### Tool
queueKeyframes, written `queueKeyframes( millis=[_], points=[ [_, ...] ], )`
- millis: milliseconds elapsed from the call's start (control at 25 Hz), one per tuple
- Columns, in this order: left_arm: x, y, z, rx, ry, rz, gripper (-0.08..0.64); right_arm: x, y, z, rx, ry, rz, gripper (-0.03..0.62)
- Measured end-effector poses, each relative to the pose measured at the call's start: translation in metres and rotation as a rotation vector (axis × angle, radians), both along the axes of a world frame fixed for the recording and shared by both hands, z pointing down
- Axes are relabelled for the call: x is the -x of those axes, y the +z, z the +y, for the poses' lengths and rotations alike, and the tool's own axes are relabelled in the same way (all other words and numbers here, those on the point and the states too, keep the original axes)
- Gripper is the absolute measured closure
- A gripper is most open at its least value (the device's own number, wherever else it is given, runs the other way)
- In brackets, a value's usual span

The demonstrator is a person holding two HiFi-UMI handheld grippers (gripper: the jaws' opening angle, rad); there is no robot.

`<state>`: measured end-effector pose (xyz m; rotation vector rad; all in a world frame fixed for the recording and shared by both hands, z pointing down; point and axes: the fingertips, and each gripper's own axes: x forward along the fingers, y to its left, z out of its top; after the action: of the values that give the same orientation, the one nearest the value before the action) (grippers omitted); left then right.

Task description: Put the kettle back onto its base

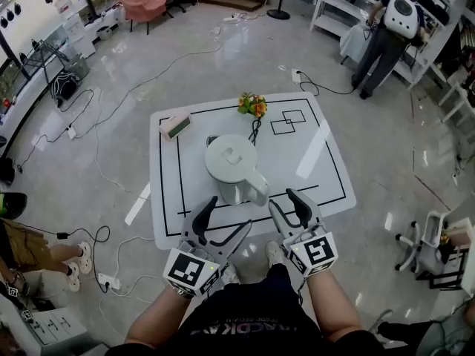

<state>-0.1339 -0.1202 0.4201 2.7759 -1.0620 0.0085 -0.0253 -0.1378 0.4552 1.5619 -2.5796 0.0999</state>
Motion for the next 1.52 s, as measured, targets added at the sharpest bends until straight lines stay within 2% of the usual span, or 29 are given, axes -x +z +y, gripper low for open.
queueKeyframes(
  millis=[280, 520, 760, 1040, 1320, 1520],
  points=[
    [-0.023, -0.027, 0.009, -0.054, 0.081, 0.041, 0.201, -0.026, -0.020, 0.012, -0.032, 0.083, -0.011, 0.414],
    [-0.037, -0.036, 0.005, -0.068, 0.045, 0.054, 0.201, -0.041, -0.043, -0.007, -0.070, 0.036, -0.020, 0.414],
    [-0.061, -0.041, -0.002, -0.061, -0.104, 0.039, 0.201, -0.059, -0.056, -0.027, -0.080, -0.116, -0.051, 0.414],
    [-0.107, -0.042, 0.010, -0.057, -0.309, -0.005, 0.201, -0.092, -0.058, -0.041, -0.061, -0.318, -0.151, 0.414],
    [-0.151, -0.044, 0.044, -0.048, -0.493, -0.028, 0.202, -0.115, -0.062, -0.020, -0.043, -0.515, -0.175, 0.414],
    [-0.165, -0.038, 0.071, -0.032, -0.615, -0.039, 0.202, -0.119, -0.055, -0.001, -0.017, -0.636, -0.174, 0.414]
  ],
)
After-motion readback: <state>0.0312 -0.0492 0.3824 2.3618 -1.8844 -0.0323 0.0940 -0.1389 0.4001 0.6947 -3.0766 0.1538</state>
